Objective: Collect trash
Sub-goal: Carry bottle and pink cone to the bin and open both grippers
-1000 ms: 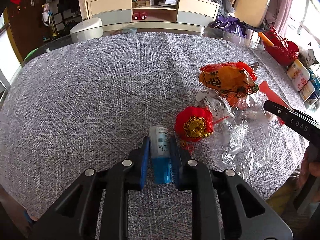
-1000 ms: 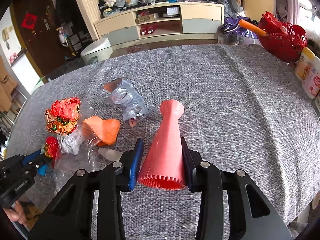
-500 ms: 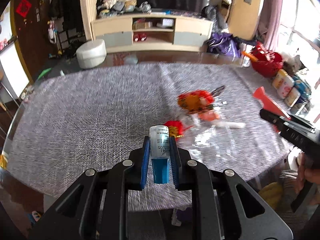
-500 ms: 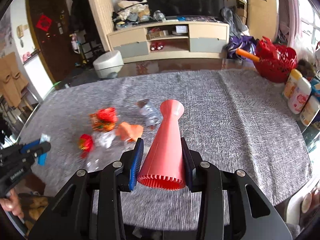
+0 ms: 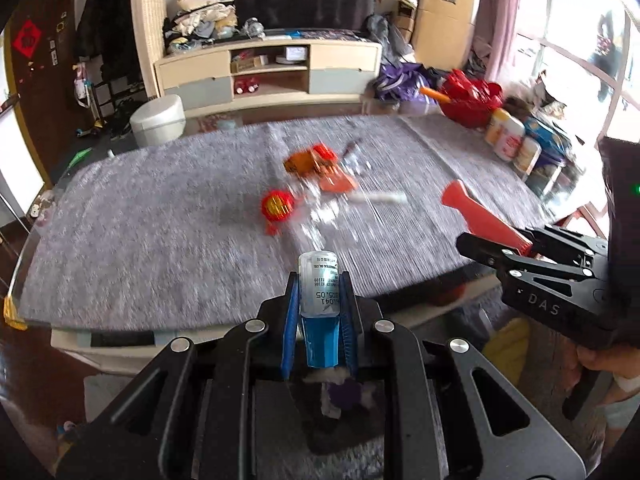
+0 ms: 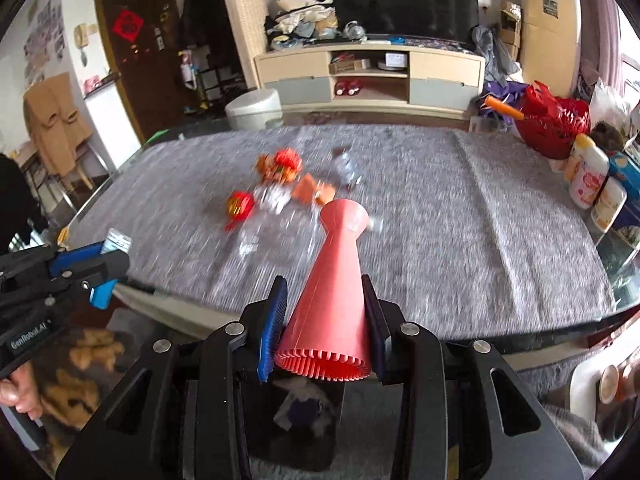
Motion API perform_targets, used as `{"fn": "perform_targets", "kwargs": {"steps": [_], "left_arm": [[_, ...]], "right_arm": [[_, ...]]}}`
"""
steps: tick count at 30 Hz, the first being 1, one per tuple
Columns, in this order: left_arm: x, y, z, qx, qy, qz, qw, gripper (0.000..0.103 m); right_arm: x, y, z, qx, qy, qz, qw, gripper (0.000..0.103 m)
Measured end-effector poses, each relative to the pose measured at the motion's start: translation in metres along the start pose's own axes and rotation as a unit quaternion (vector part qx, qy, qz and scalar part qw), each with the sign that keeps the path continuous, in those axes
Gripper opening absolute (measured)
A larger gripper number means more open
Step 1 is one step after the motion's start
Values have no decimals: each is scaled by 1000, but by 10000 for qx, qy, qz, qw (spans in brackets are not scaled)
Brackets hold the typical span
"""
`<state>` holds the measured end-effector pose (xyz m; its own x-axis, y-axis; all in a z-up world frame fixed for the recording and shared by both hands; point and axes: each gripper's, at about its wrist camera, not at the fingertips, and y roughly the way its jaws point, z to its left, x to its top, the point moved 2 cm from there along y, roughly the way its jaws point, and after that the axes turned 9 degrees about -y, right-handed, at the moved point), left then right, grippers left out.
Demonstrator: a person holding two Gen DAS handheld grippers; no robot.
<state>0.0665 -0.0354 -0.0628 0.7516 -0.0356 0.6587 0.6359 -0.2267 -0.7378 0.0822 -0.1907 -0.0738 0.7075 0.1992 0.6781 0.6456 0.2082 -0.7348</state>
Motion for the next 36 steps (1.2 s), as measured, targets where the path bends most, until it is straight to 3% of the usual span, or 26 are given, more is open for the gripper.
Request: {"fn": "perform_targets", "kwargs": {"steps": [16, 28, 36], "left_arm": [[-117, 52, -1, -107, -216, 1143, 9932, 18], [-147, 94, 7, -211, -325, 1651, 9855, 18], [-161, 116, 10, -337, -358, 1941, 9798, 18]], "right_arm": [[-83, 33, 26, 303, 52, 837, 9960, 37], [-117, 81, 36, 564, 154, 1432, 9880, 37], [-123, 99, 36, 633, 253, 1657, 9838, 37]]}}
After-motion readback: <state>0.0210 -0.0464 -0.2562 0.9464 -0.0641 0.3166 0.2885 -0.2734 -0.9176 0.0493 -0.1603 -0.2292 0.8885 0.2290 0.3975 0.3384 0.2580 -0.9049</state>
